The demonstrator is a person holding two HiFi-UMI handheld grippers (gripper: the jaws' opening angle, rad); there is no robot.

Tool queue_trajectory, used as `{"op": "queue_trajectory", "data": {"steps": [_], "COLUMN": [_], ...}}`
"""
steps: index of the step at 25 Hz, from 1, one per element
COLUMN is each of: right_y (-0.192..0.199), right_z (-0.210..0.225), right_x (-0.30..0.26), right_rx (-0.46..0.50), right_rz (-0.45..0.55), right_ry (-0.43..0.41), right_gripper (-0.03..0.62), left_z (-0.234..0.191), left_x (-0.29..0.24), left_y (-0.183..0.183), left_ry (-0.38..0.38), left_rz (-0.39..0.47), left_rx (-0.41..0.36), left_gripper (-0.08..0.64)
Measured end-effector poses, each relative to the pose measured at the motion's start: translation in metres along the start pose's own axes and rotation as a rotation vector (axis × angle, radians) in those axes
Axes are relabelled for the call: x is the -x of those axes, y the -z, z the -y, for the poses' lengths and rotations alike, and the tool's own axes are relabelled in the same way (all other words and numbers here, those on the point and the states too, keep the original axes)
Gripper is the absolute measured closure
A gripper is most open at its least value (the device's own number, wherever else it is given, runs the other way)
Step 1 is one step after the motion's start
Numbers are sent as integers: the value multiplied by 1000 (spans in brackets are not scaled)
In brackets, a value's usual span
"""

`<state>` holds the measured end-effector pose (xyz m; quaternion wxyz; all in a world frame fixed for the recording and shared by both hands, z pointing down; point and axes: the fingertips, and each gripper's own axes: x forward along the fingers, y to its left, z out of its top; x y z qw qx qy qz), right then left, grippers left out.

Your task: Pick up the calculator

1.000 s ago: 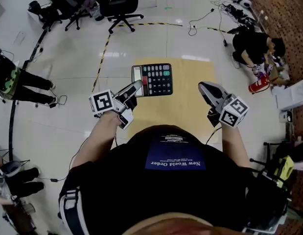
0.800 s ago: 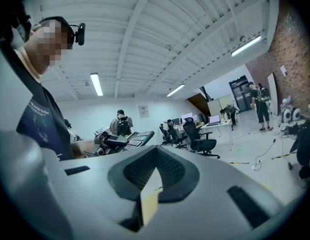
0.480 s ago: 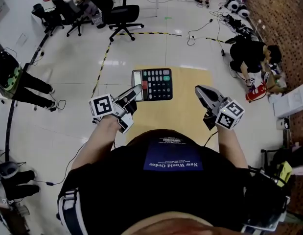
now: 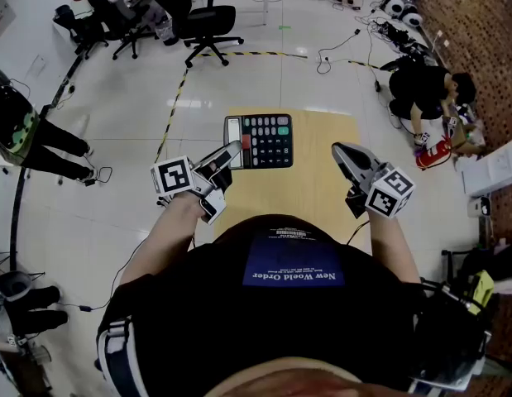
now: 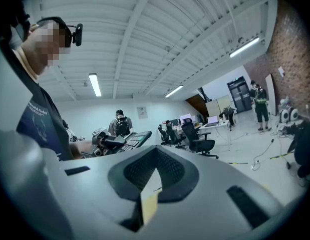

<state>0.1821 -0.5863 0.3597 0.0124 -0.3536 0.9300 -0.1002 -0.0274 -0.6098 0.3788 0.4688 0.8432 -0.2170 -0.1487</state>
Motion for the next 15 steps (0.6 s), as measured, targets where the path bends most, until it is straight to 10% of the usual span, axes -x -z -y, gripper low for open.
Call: {"op": "queue_trajectory", "data": {"steps": [15], "right_y": [2], "right_z": [-2], "right_x": [-4], "right_rx": [16], "right_rz": [-18], "right_ry": [-18], "right_gripper": [609], "left_z": [-5], "left_x": [-1], "left_y": [-3], "left_ry": [-11], "left_rz": [0], "left_rx": [-22], "left_gripper": [485]}}
